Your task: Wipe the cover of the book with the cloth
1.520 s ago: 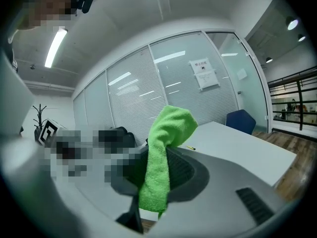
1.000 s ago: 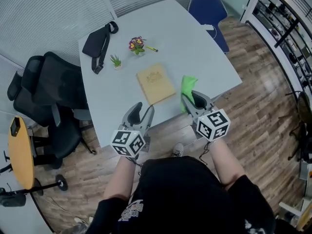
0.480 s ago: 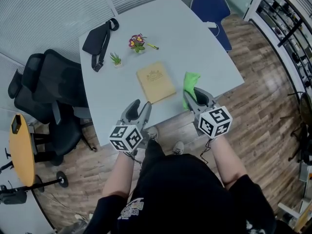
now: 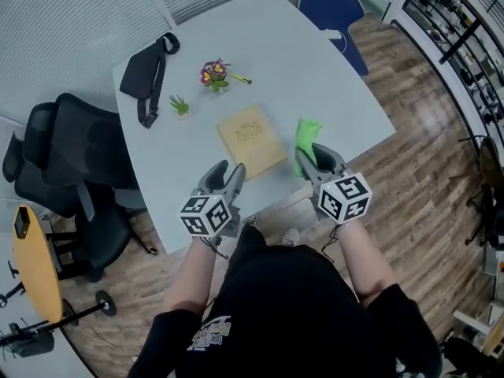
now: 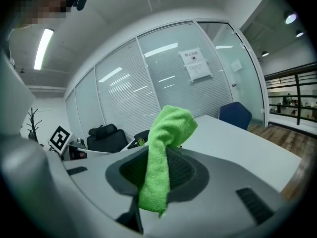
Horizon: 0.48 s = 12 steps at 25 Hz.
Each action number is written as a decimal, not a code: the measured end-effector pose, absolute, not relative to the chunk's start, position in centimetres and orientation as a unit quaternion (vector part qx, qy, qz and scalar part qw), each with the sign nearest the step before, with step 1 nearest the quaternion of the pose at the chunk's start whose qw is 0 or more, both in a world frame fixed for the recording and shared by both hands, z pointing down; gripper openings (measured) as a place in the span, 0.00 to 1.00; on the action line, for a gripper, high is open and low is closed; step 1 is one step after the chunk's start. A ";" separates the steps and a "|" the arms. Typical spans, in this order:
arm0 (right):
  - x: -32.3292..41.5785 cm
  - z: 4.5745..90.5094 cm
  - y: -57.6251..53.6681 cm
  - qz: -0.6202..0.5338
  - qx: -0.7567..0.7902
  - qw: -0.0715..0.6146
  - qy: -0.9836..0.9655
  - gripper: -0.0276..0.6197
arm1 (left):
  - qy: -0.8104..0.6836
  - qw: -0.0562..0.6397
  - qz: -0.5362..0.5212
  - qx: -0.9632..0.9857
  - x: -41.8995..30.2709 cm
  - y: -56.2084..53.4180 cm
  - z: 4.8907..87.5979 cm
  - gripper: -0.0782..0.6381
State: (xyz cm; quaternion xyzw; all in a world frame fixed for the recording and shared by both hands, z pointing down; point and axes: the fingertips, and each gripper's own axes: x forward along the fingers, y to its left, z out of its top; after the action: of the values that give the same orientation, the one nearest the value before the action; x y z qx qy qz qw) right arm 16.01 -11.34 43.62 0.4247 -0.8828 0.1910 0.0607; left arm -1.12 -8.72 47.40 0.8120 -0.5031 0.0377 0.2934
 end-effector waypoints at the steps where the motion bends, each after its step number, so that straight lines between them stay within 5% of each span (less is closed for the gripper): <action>1: 15.7 43.9 -11.7 0.194 0.428 0.064 -0.881 0.19 | -0.499 0.299 0.043 0.812 -1.4 -9.2 48.1 0.38; 12: 12.4 47.8 -14.8 0.223 0.435 0.109 -0.866 0.19 | -0.470 0.376 0.095 0.793 -2.9 -13.7 55.8 0.40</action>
State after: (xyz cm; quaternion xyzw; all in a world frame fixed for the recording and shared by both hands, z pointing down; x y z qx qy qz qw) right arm 12.40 -14.77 47.81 0.4350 -0.8657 0.2227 0.1086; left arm -2.87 -13.75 55.83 0.7926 -0.4703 0.0951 0.3762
